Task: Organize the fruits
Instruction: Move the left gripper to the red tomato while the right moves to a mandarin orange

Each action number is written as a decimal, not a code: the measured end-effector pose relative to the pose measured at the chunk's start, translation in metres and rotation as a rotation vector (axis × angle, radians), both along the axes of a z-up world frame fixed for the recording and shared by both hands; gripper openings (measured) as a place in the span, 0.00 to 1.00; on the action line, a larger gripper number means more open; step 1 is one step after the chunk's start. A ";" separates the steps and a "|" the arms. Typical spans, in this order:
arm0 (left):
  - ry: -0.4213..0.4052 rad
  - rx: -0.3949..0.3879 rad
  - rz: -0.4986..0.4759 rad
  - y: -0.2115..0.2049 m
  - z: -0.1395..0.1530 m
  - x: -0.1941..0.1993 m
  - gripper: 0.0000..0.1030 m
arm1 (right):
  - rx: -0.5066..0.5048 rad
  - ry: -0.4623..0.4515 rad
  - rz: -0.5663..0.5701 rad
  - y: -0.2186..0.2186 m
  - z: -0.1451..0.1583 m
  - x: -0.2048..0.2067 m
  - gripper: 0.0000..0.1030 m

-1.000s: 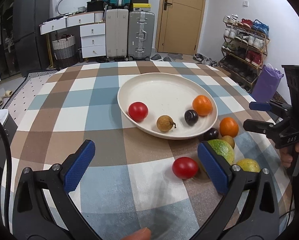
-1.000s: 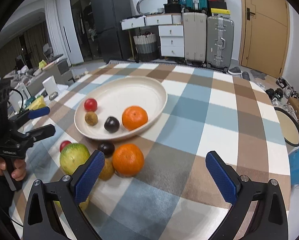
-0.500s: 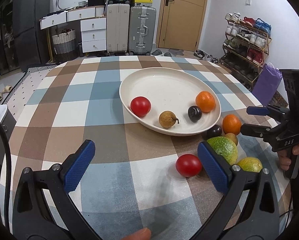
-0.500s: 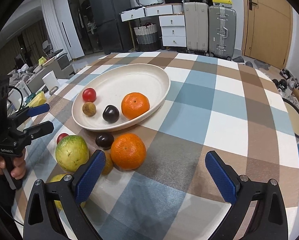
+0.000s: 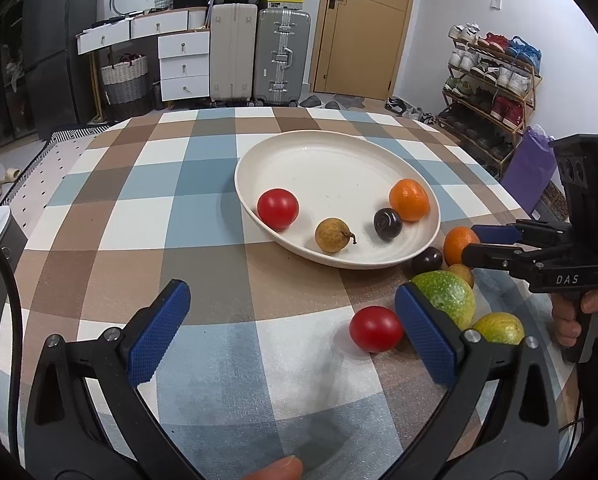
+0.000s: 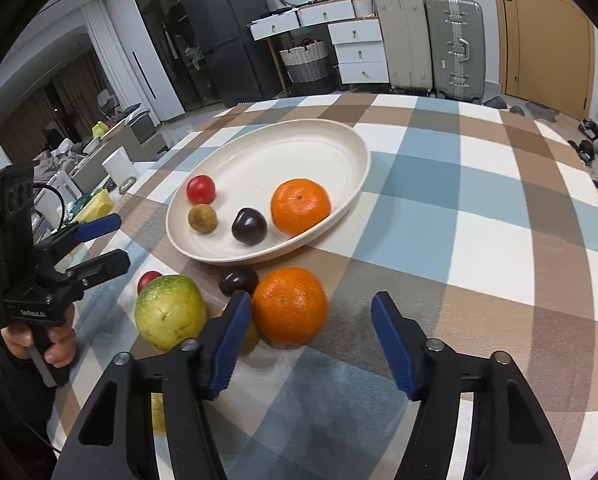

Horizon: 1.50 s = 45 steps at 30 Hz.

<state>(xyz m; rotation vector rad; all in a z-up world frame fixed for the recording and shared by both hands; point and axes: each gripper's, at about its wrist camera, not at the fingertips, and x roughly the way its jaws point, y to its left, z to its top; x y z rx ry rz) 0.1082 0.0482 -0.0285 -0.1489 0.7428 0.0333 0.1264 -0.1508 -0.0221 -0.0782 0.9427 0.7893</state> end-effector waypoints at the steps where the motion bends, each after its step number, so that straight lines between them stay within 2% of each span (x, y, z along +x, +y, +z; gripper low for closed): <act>1: 0.001 -0.001 -0.003 0.000 0.000 0.000 0.99 | 0.009 0.007 0.002 0.000 0.000 0.000 0.57; 5: 0.003 -0.006 -0.010 -0.002 0.000 0.001 0.99 | 0.019 0.005 0.009 0.001 -0.001 -0.001 0.49; 8: 0.010 -0.010 -0.014 -0.002 -0.001 0.001 0.99 | 0.033 0.005 0.019 0.002 0.000 -0.003 0.40; 18: 0.062 -0.020 -0.077 -0.009 -0.008 0.004 0.99 | 0.045 -0.044 -0.024 -0.007 0.009 -0.005 0.38; 26: 0.124 0.048 -0.139 -0.027 -0.019 0.006 0.99 | 0.060 -0.048 -0.028 -0.009 0.011 -0.004 0.38; 29: 0.139 0.051 -0.145 -0.028 -0.022 0.009 0.97 | 0.055 -0.045 -0.029 -0.009 0.009 -0.003 0.38; 32: 0.150 0.043 -0.155 -0.029 -0.024 0.010 0.88 | 0.050 -0.045 -0.024 -0.007 0.008 -0.004 0.38; 33: 0.160 0.038 -0.161 -0.029 -0.025 0.012 0.79 | 0.049 -0.047 -0.022 -0.007 0.009 -0.005 0.38; 35: 0.160 0.035 -0.168 -0.029 -0.026 0.013 0.76 | 0.048 -0.052 -0.017 -0.006 0.009 -0.006 0.38; 40: 0.143 0.009 -0.220 -0.031 -0.024 0.011 0.51 | 0.048 -0.047 -0.004 -0.003 0.008 -0.008 0.38; 42: 0.141 0.002 -0.232 -0.032 -0.023 0.011 0.47 | 0.049 -0.045 0.000 -0.003 0.008 -0.009 0.38; 45: 0.129 -0.013 -0.256 -0.034 -0.022 0.010 0.31 | 0.053 -0.045 0.011 -0.001 0.009 -0.010 0.38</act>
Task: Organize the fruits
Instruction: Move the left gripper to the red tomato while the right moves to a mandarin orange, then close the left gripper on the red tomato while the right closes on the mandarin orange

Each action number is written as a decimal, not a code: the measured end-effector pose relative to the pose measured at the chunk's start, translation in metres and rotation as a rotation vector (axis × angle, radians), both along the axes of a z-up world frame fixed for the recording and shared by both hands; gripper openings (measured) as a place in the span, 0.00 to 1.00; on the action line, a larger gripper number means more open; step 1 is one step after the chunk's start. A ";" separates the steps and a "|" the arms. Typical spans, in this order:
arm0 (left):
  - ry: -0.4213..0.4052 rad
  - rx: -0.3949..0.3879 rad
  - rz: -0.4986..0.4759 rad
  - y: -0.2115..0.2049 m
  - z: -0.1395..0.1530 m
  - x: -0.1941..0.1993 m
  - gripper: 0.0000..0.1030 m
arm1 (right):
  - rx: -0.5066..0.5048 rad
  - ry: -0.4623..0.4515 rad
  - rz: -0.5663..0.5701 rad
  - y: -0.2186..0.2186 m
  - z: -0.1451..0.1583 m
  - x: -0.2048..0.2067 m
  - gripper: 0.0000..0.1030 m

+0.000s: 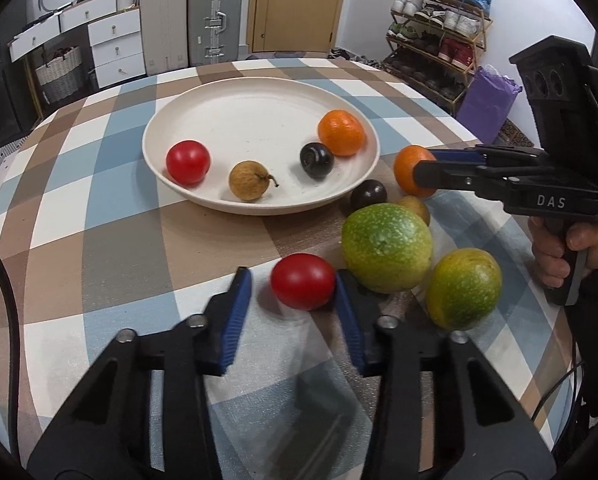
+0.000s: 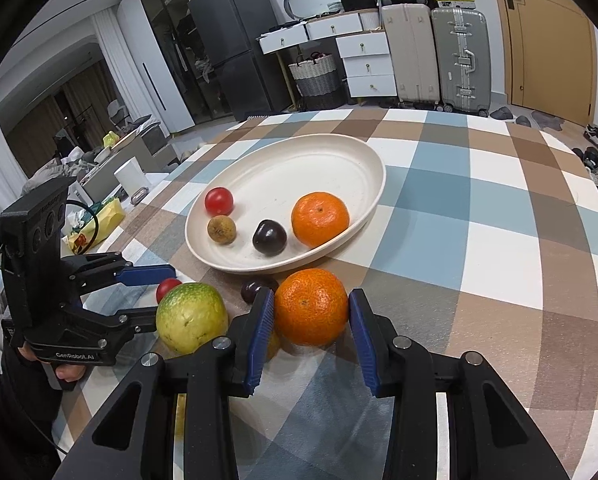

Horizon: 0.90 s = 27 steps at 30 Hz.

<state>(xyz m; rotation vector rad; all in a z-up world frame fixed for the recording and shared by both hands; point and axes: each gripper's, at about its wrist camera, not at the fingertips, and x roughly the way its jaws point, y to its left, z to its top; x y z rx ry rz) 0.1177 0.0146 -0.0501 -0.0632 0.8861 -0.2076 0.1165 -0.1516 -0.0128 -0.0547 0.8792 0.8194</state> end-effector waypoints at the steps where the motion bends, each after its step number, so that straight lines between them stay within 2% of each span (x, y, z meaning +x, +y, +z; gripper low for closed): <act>1: -0.004 0.002 -0.005 -0.001 0.001 -0.001 0.29 | 0.004 -0.002 0.003 0.000 0.001 -0.001 0.38; 9: -0.015 -0.003 0.007 0.000 0.003 -0.003 0.29 | 0.026 -0.004 0.019 0.003 0.004 -0.004 0.38; 14: -0.029 -0.032 0.014 0.005 0.005 -0.005 0.29 | 0.043 -0.001 0.025 0.004 0.006 -0.004 0.38; 27: -0.126 -0.066 0.149 0.033 0.025 -0.005 0.29 | 0.026 -0.001 0.014 0.012 0.008 0.001 0.38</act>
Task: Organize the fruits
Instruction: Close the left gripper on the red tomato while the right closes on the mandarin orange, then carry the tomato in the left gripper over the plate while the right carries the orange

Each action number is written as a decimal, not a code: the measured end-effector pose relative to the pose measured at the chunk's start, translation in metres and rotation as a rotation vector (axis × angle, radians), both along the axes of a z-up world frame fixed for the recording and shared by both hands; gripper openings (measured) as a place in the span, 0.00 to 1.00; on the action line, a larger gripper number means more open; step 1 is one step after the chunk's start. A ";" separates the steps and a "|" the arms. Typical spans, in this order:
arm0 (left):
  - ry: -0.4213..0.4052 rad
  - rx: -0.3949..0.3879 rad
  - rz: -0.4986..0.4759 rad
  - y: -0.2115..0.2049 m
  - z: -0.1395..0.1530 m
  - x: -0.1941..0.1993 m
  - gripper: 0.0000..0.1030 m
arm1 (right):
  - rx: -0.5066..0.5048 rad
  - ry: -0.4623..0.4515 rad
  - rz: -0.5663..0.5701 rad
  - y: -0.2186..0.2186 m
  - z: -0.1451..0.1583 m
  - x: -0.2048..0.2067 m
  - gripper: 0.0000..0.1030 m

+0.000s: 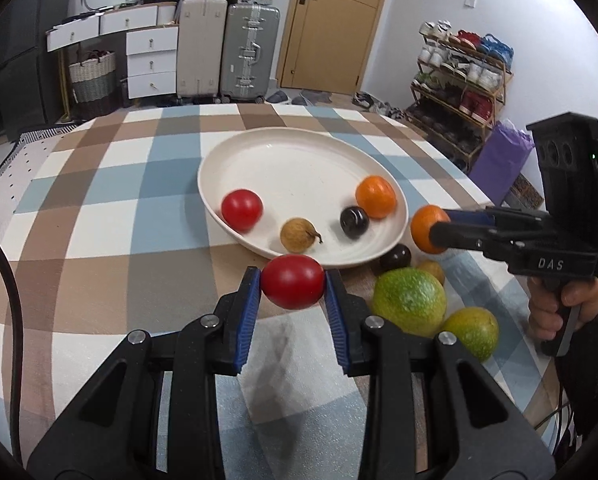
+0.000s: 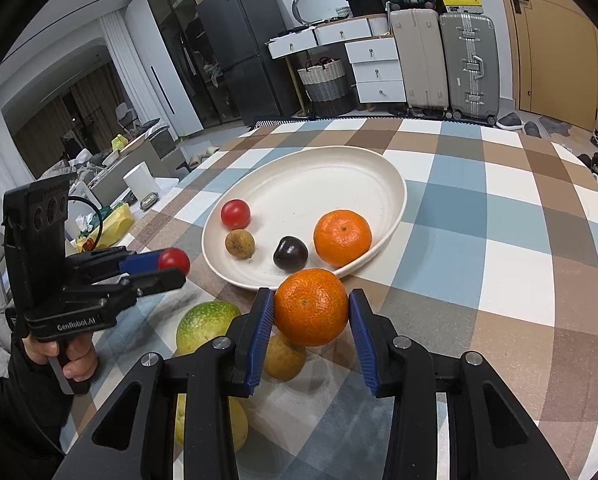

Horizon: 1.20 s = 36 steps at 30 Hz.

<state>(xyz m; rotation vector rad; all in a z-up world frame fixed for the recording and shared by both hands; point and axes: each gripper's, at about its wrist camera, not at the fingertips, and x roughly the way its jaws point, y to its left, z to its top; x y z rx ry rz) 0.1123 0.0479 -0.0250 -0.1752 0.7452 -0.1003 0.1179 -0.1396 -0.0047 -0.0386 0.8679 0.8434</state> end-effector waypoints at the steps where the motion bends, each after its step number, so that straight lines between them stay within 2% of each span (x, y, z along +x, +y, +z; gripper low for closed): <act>1: -0.007 0.004 0.006 0.001 0.002 0.000 0.29 | -0.003 -0.002 -0.003 0.001 0.000 0.001 0.38; 22: -0.042 -0.002 0.086 0.013 0.026 0.045 0.29 | -0.014 -0.031 -0.010 0.034 0.018 0.026 0.38; 32: -0.026 0.036 0.107 0.011 0.021 0.075 0.29 | -0.040 -0.028 -0.027 0.046 0.017 0.045 0.38; 36: -0.018 0.028 0.110 0.012 0.017 0.087 0.29 | -0.036 -0.027 -0.029 0.050 0.018 0.051 0.38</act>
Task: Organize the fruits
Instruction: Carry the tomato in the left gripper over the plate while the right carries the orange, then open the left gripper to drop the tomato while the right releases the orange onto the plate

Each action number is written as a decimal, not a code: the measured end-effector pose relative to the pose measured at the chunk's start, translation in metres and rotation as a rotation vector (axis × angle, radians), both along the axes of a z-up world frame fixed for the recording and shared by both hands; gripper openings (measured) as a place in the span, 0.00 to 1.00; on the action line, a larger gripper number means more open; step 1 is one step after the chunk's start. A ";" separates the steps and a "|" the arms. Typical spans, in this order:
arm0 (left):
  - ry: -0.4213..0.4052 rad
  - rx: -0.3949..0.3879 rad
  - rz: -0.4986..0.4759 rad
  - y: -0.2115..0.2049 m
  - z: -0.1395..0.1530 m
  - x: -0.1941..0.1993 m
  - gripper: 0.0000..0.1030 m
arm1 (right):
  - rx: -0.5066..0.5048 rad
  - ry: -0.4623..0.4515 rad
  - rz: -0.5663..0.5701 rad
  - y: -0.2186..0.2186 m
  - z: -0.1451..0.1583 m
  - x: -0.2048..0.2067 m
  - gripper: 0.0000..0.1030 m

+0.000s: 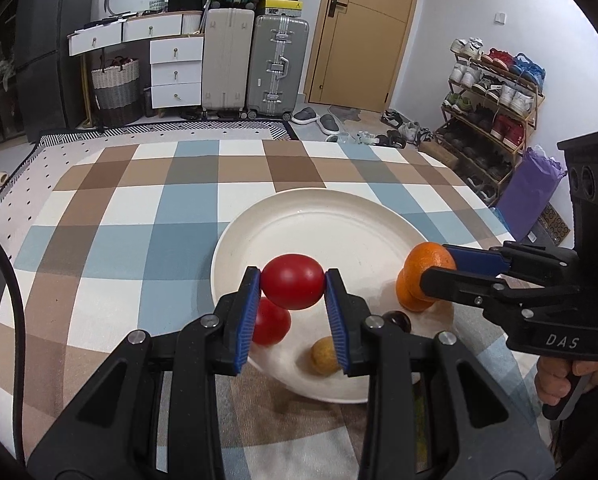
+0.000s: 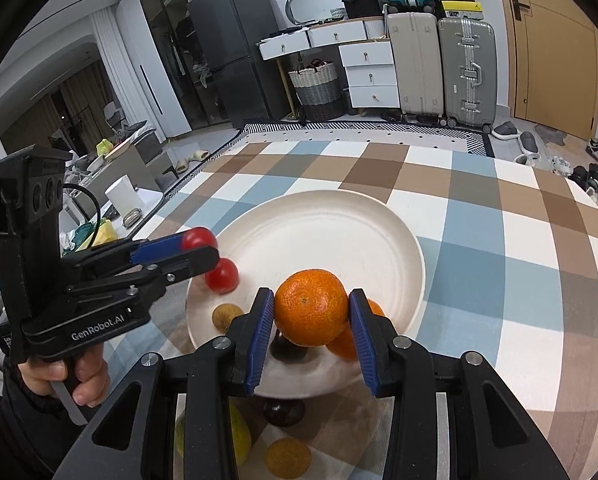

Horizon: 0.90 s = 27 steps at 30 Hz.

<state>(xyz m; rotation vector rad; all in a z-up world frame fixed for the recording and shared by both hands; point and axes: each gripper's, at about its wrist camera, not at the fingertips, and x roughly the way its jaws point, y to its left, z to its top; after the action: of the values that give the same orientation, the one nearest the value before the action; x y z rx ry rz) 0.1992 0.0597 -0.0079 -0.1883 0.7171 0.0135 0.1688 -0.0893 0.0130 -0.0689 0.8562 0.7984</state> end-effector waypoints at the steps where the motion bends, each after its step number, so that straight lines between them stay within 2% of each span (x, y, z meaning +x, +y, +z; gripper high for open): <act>1: 0.002 0.001 0.002 0.000 -0.001 0.002 0.29 | -0.001 0.001 0.001 0.001 0.000 0.001 0.38; 10: 0.013 -0.001 0.023 0.004 -0.011 0.018 0.29 | -0.021 -0.001 -0.003 0.016 -0.003 0.013 0.38; 27: 0.038 0.025 0.046 0.007 -0.024 0.023 0.29 | -0.086 -0.029 -0.015 0.041 -0.014 0.019 0.38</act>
<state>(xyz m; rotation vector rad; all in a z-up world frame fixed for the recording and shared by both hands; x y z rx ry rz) 0.2224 0.0670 -0.0322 -0.1805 0.7496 0.0699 0.1881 -0.0487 -0.0010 -0.1493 0.8626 0.7446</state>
